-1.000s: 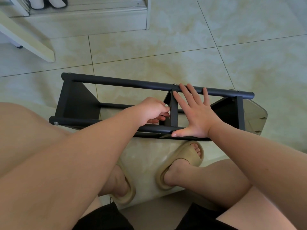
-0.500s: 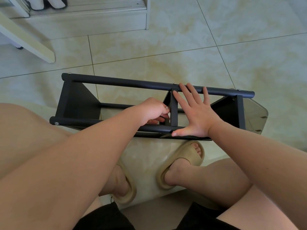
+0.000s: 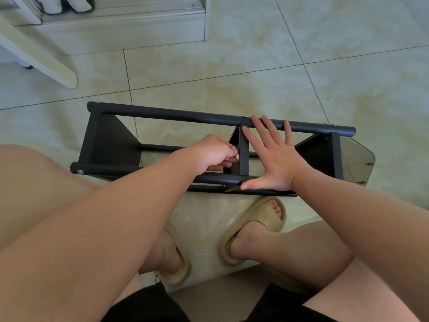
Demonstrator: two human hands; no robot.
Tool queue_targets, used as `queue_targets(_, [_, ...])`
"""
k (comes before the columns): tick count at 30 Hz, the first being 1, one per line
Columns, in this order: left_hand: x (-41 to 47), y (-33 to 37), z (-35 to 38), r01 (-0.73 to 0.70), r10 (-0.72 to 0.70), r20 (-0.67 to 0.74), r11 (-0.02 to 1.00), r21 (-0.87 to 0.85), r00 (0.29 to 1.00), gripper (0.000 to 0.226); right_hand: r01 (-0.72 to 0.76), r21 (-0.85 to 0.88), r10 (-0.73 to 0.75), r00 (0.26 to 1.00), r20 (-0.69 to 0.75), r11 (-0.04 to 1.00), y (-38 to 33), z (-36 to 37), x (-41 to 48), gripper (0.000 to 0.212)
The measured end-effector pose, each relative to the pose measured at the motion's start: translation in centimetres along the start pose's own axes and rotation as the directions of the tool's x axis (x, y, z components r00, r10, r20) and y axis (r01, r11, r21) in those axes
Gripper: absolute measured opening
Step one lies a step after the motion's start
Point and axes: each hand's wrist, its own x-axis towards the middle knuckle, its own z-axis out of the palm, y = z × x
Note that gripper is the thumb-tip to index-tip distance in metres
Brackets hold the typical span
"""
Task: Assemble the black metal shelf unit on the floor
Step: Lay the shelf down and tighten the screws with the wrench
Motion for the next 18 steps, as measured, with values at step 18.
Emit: queue_targets(18, [-0.11, 0.19, 0.22, 0.095, -0.096, 0.031, 0.995, 0.037, 0.995, 0.014, 0.006, -0.004, -0.006, 1.000, -0.027, 1.000, -0.08, 0.33, -0.10, 0.134])
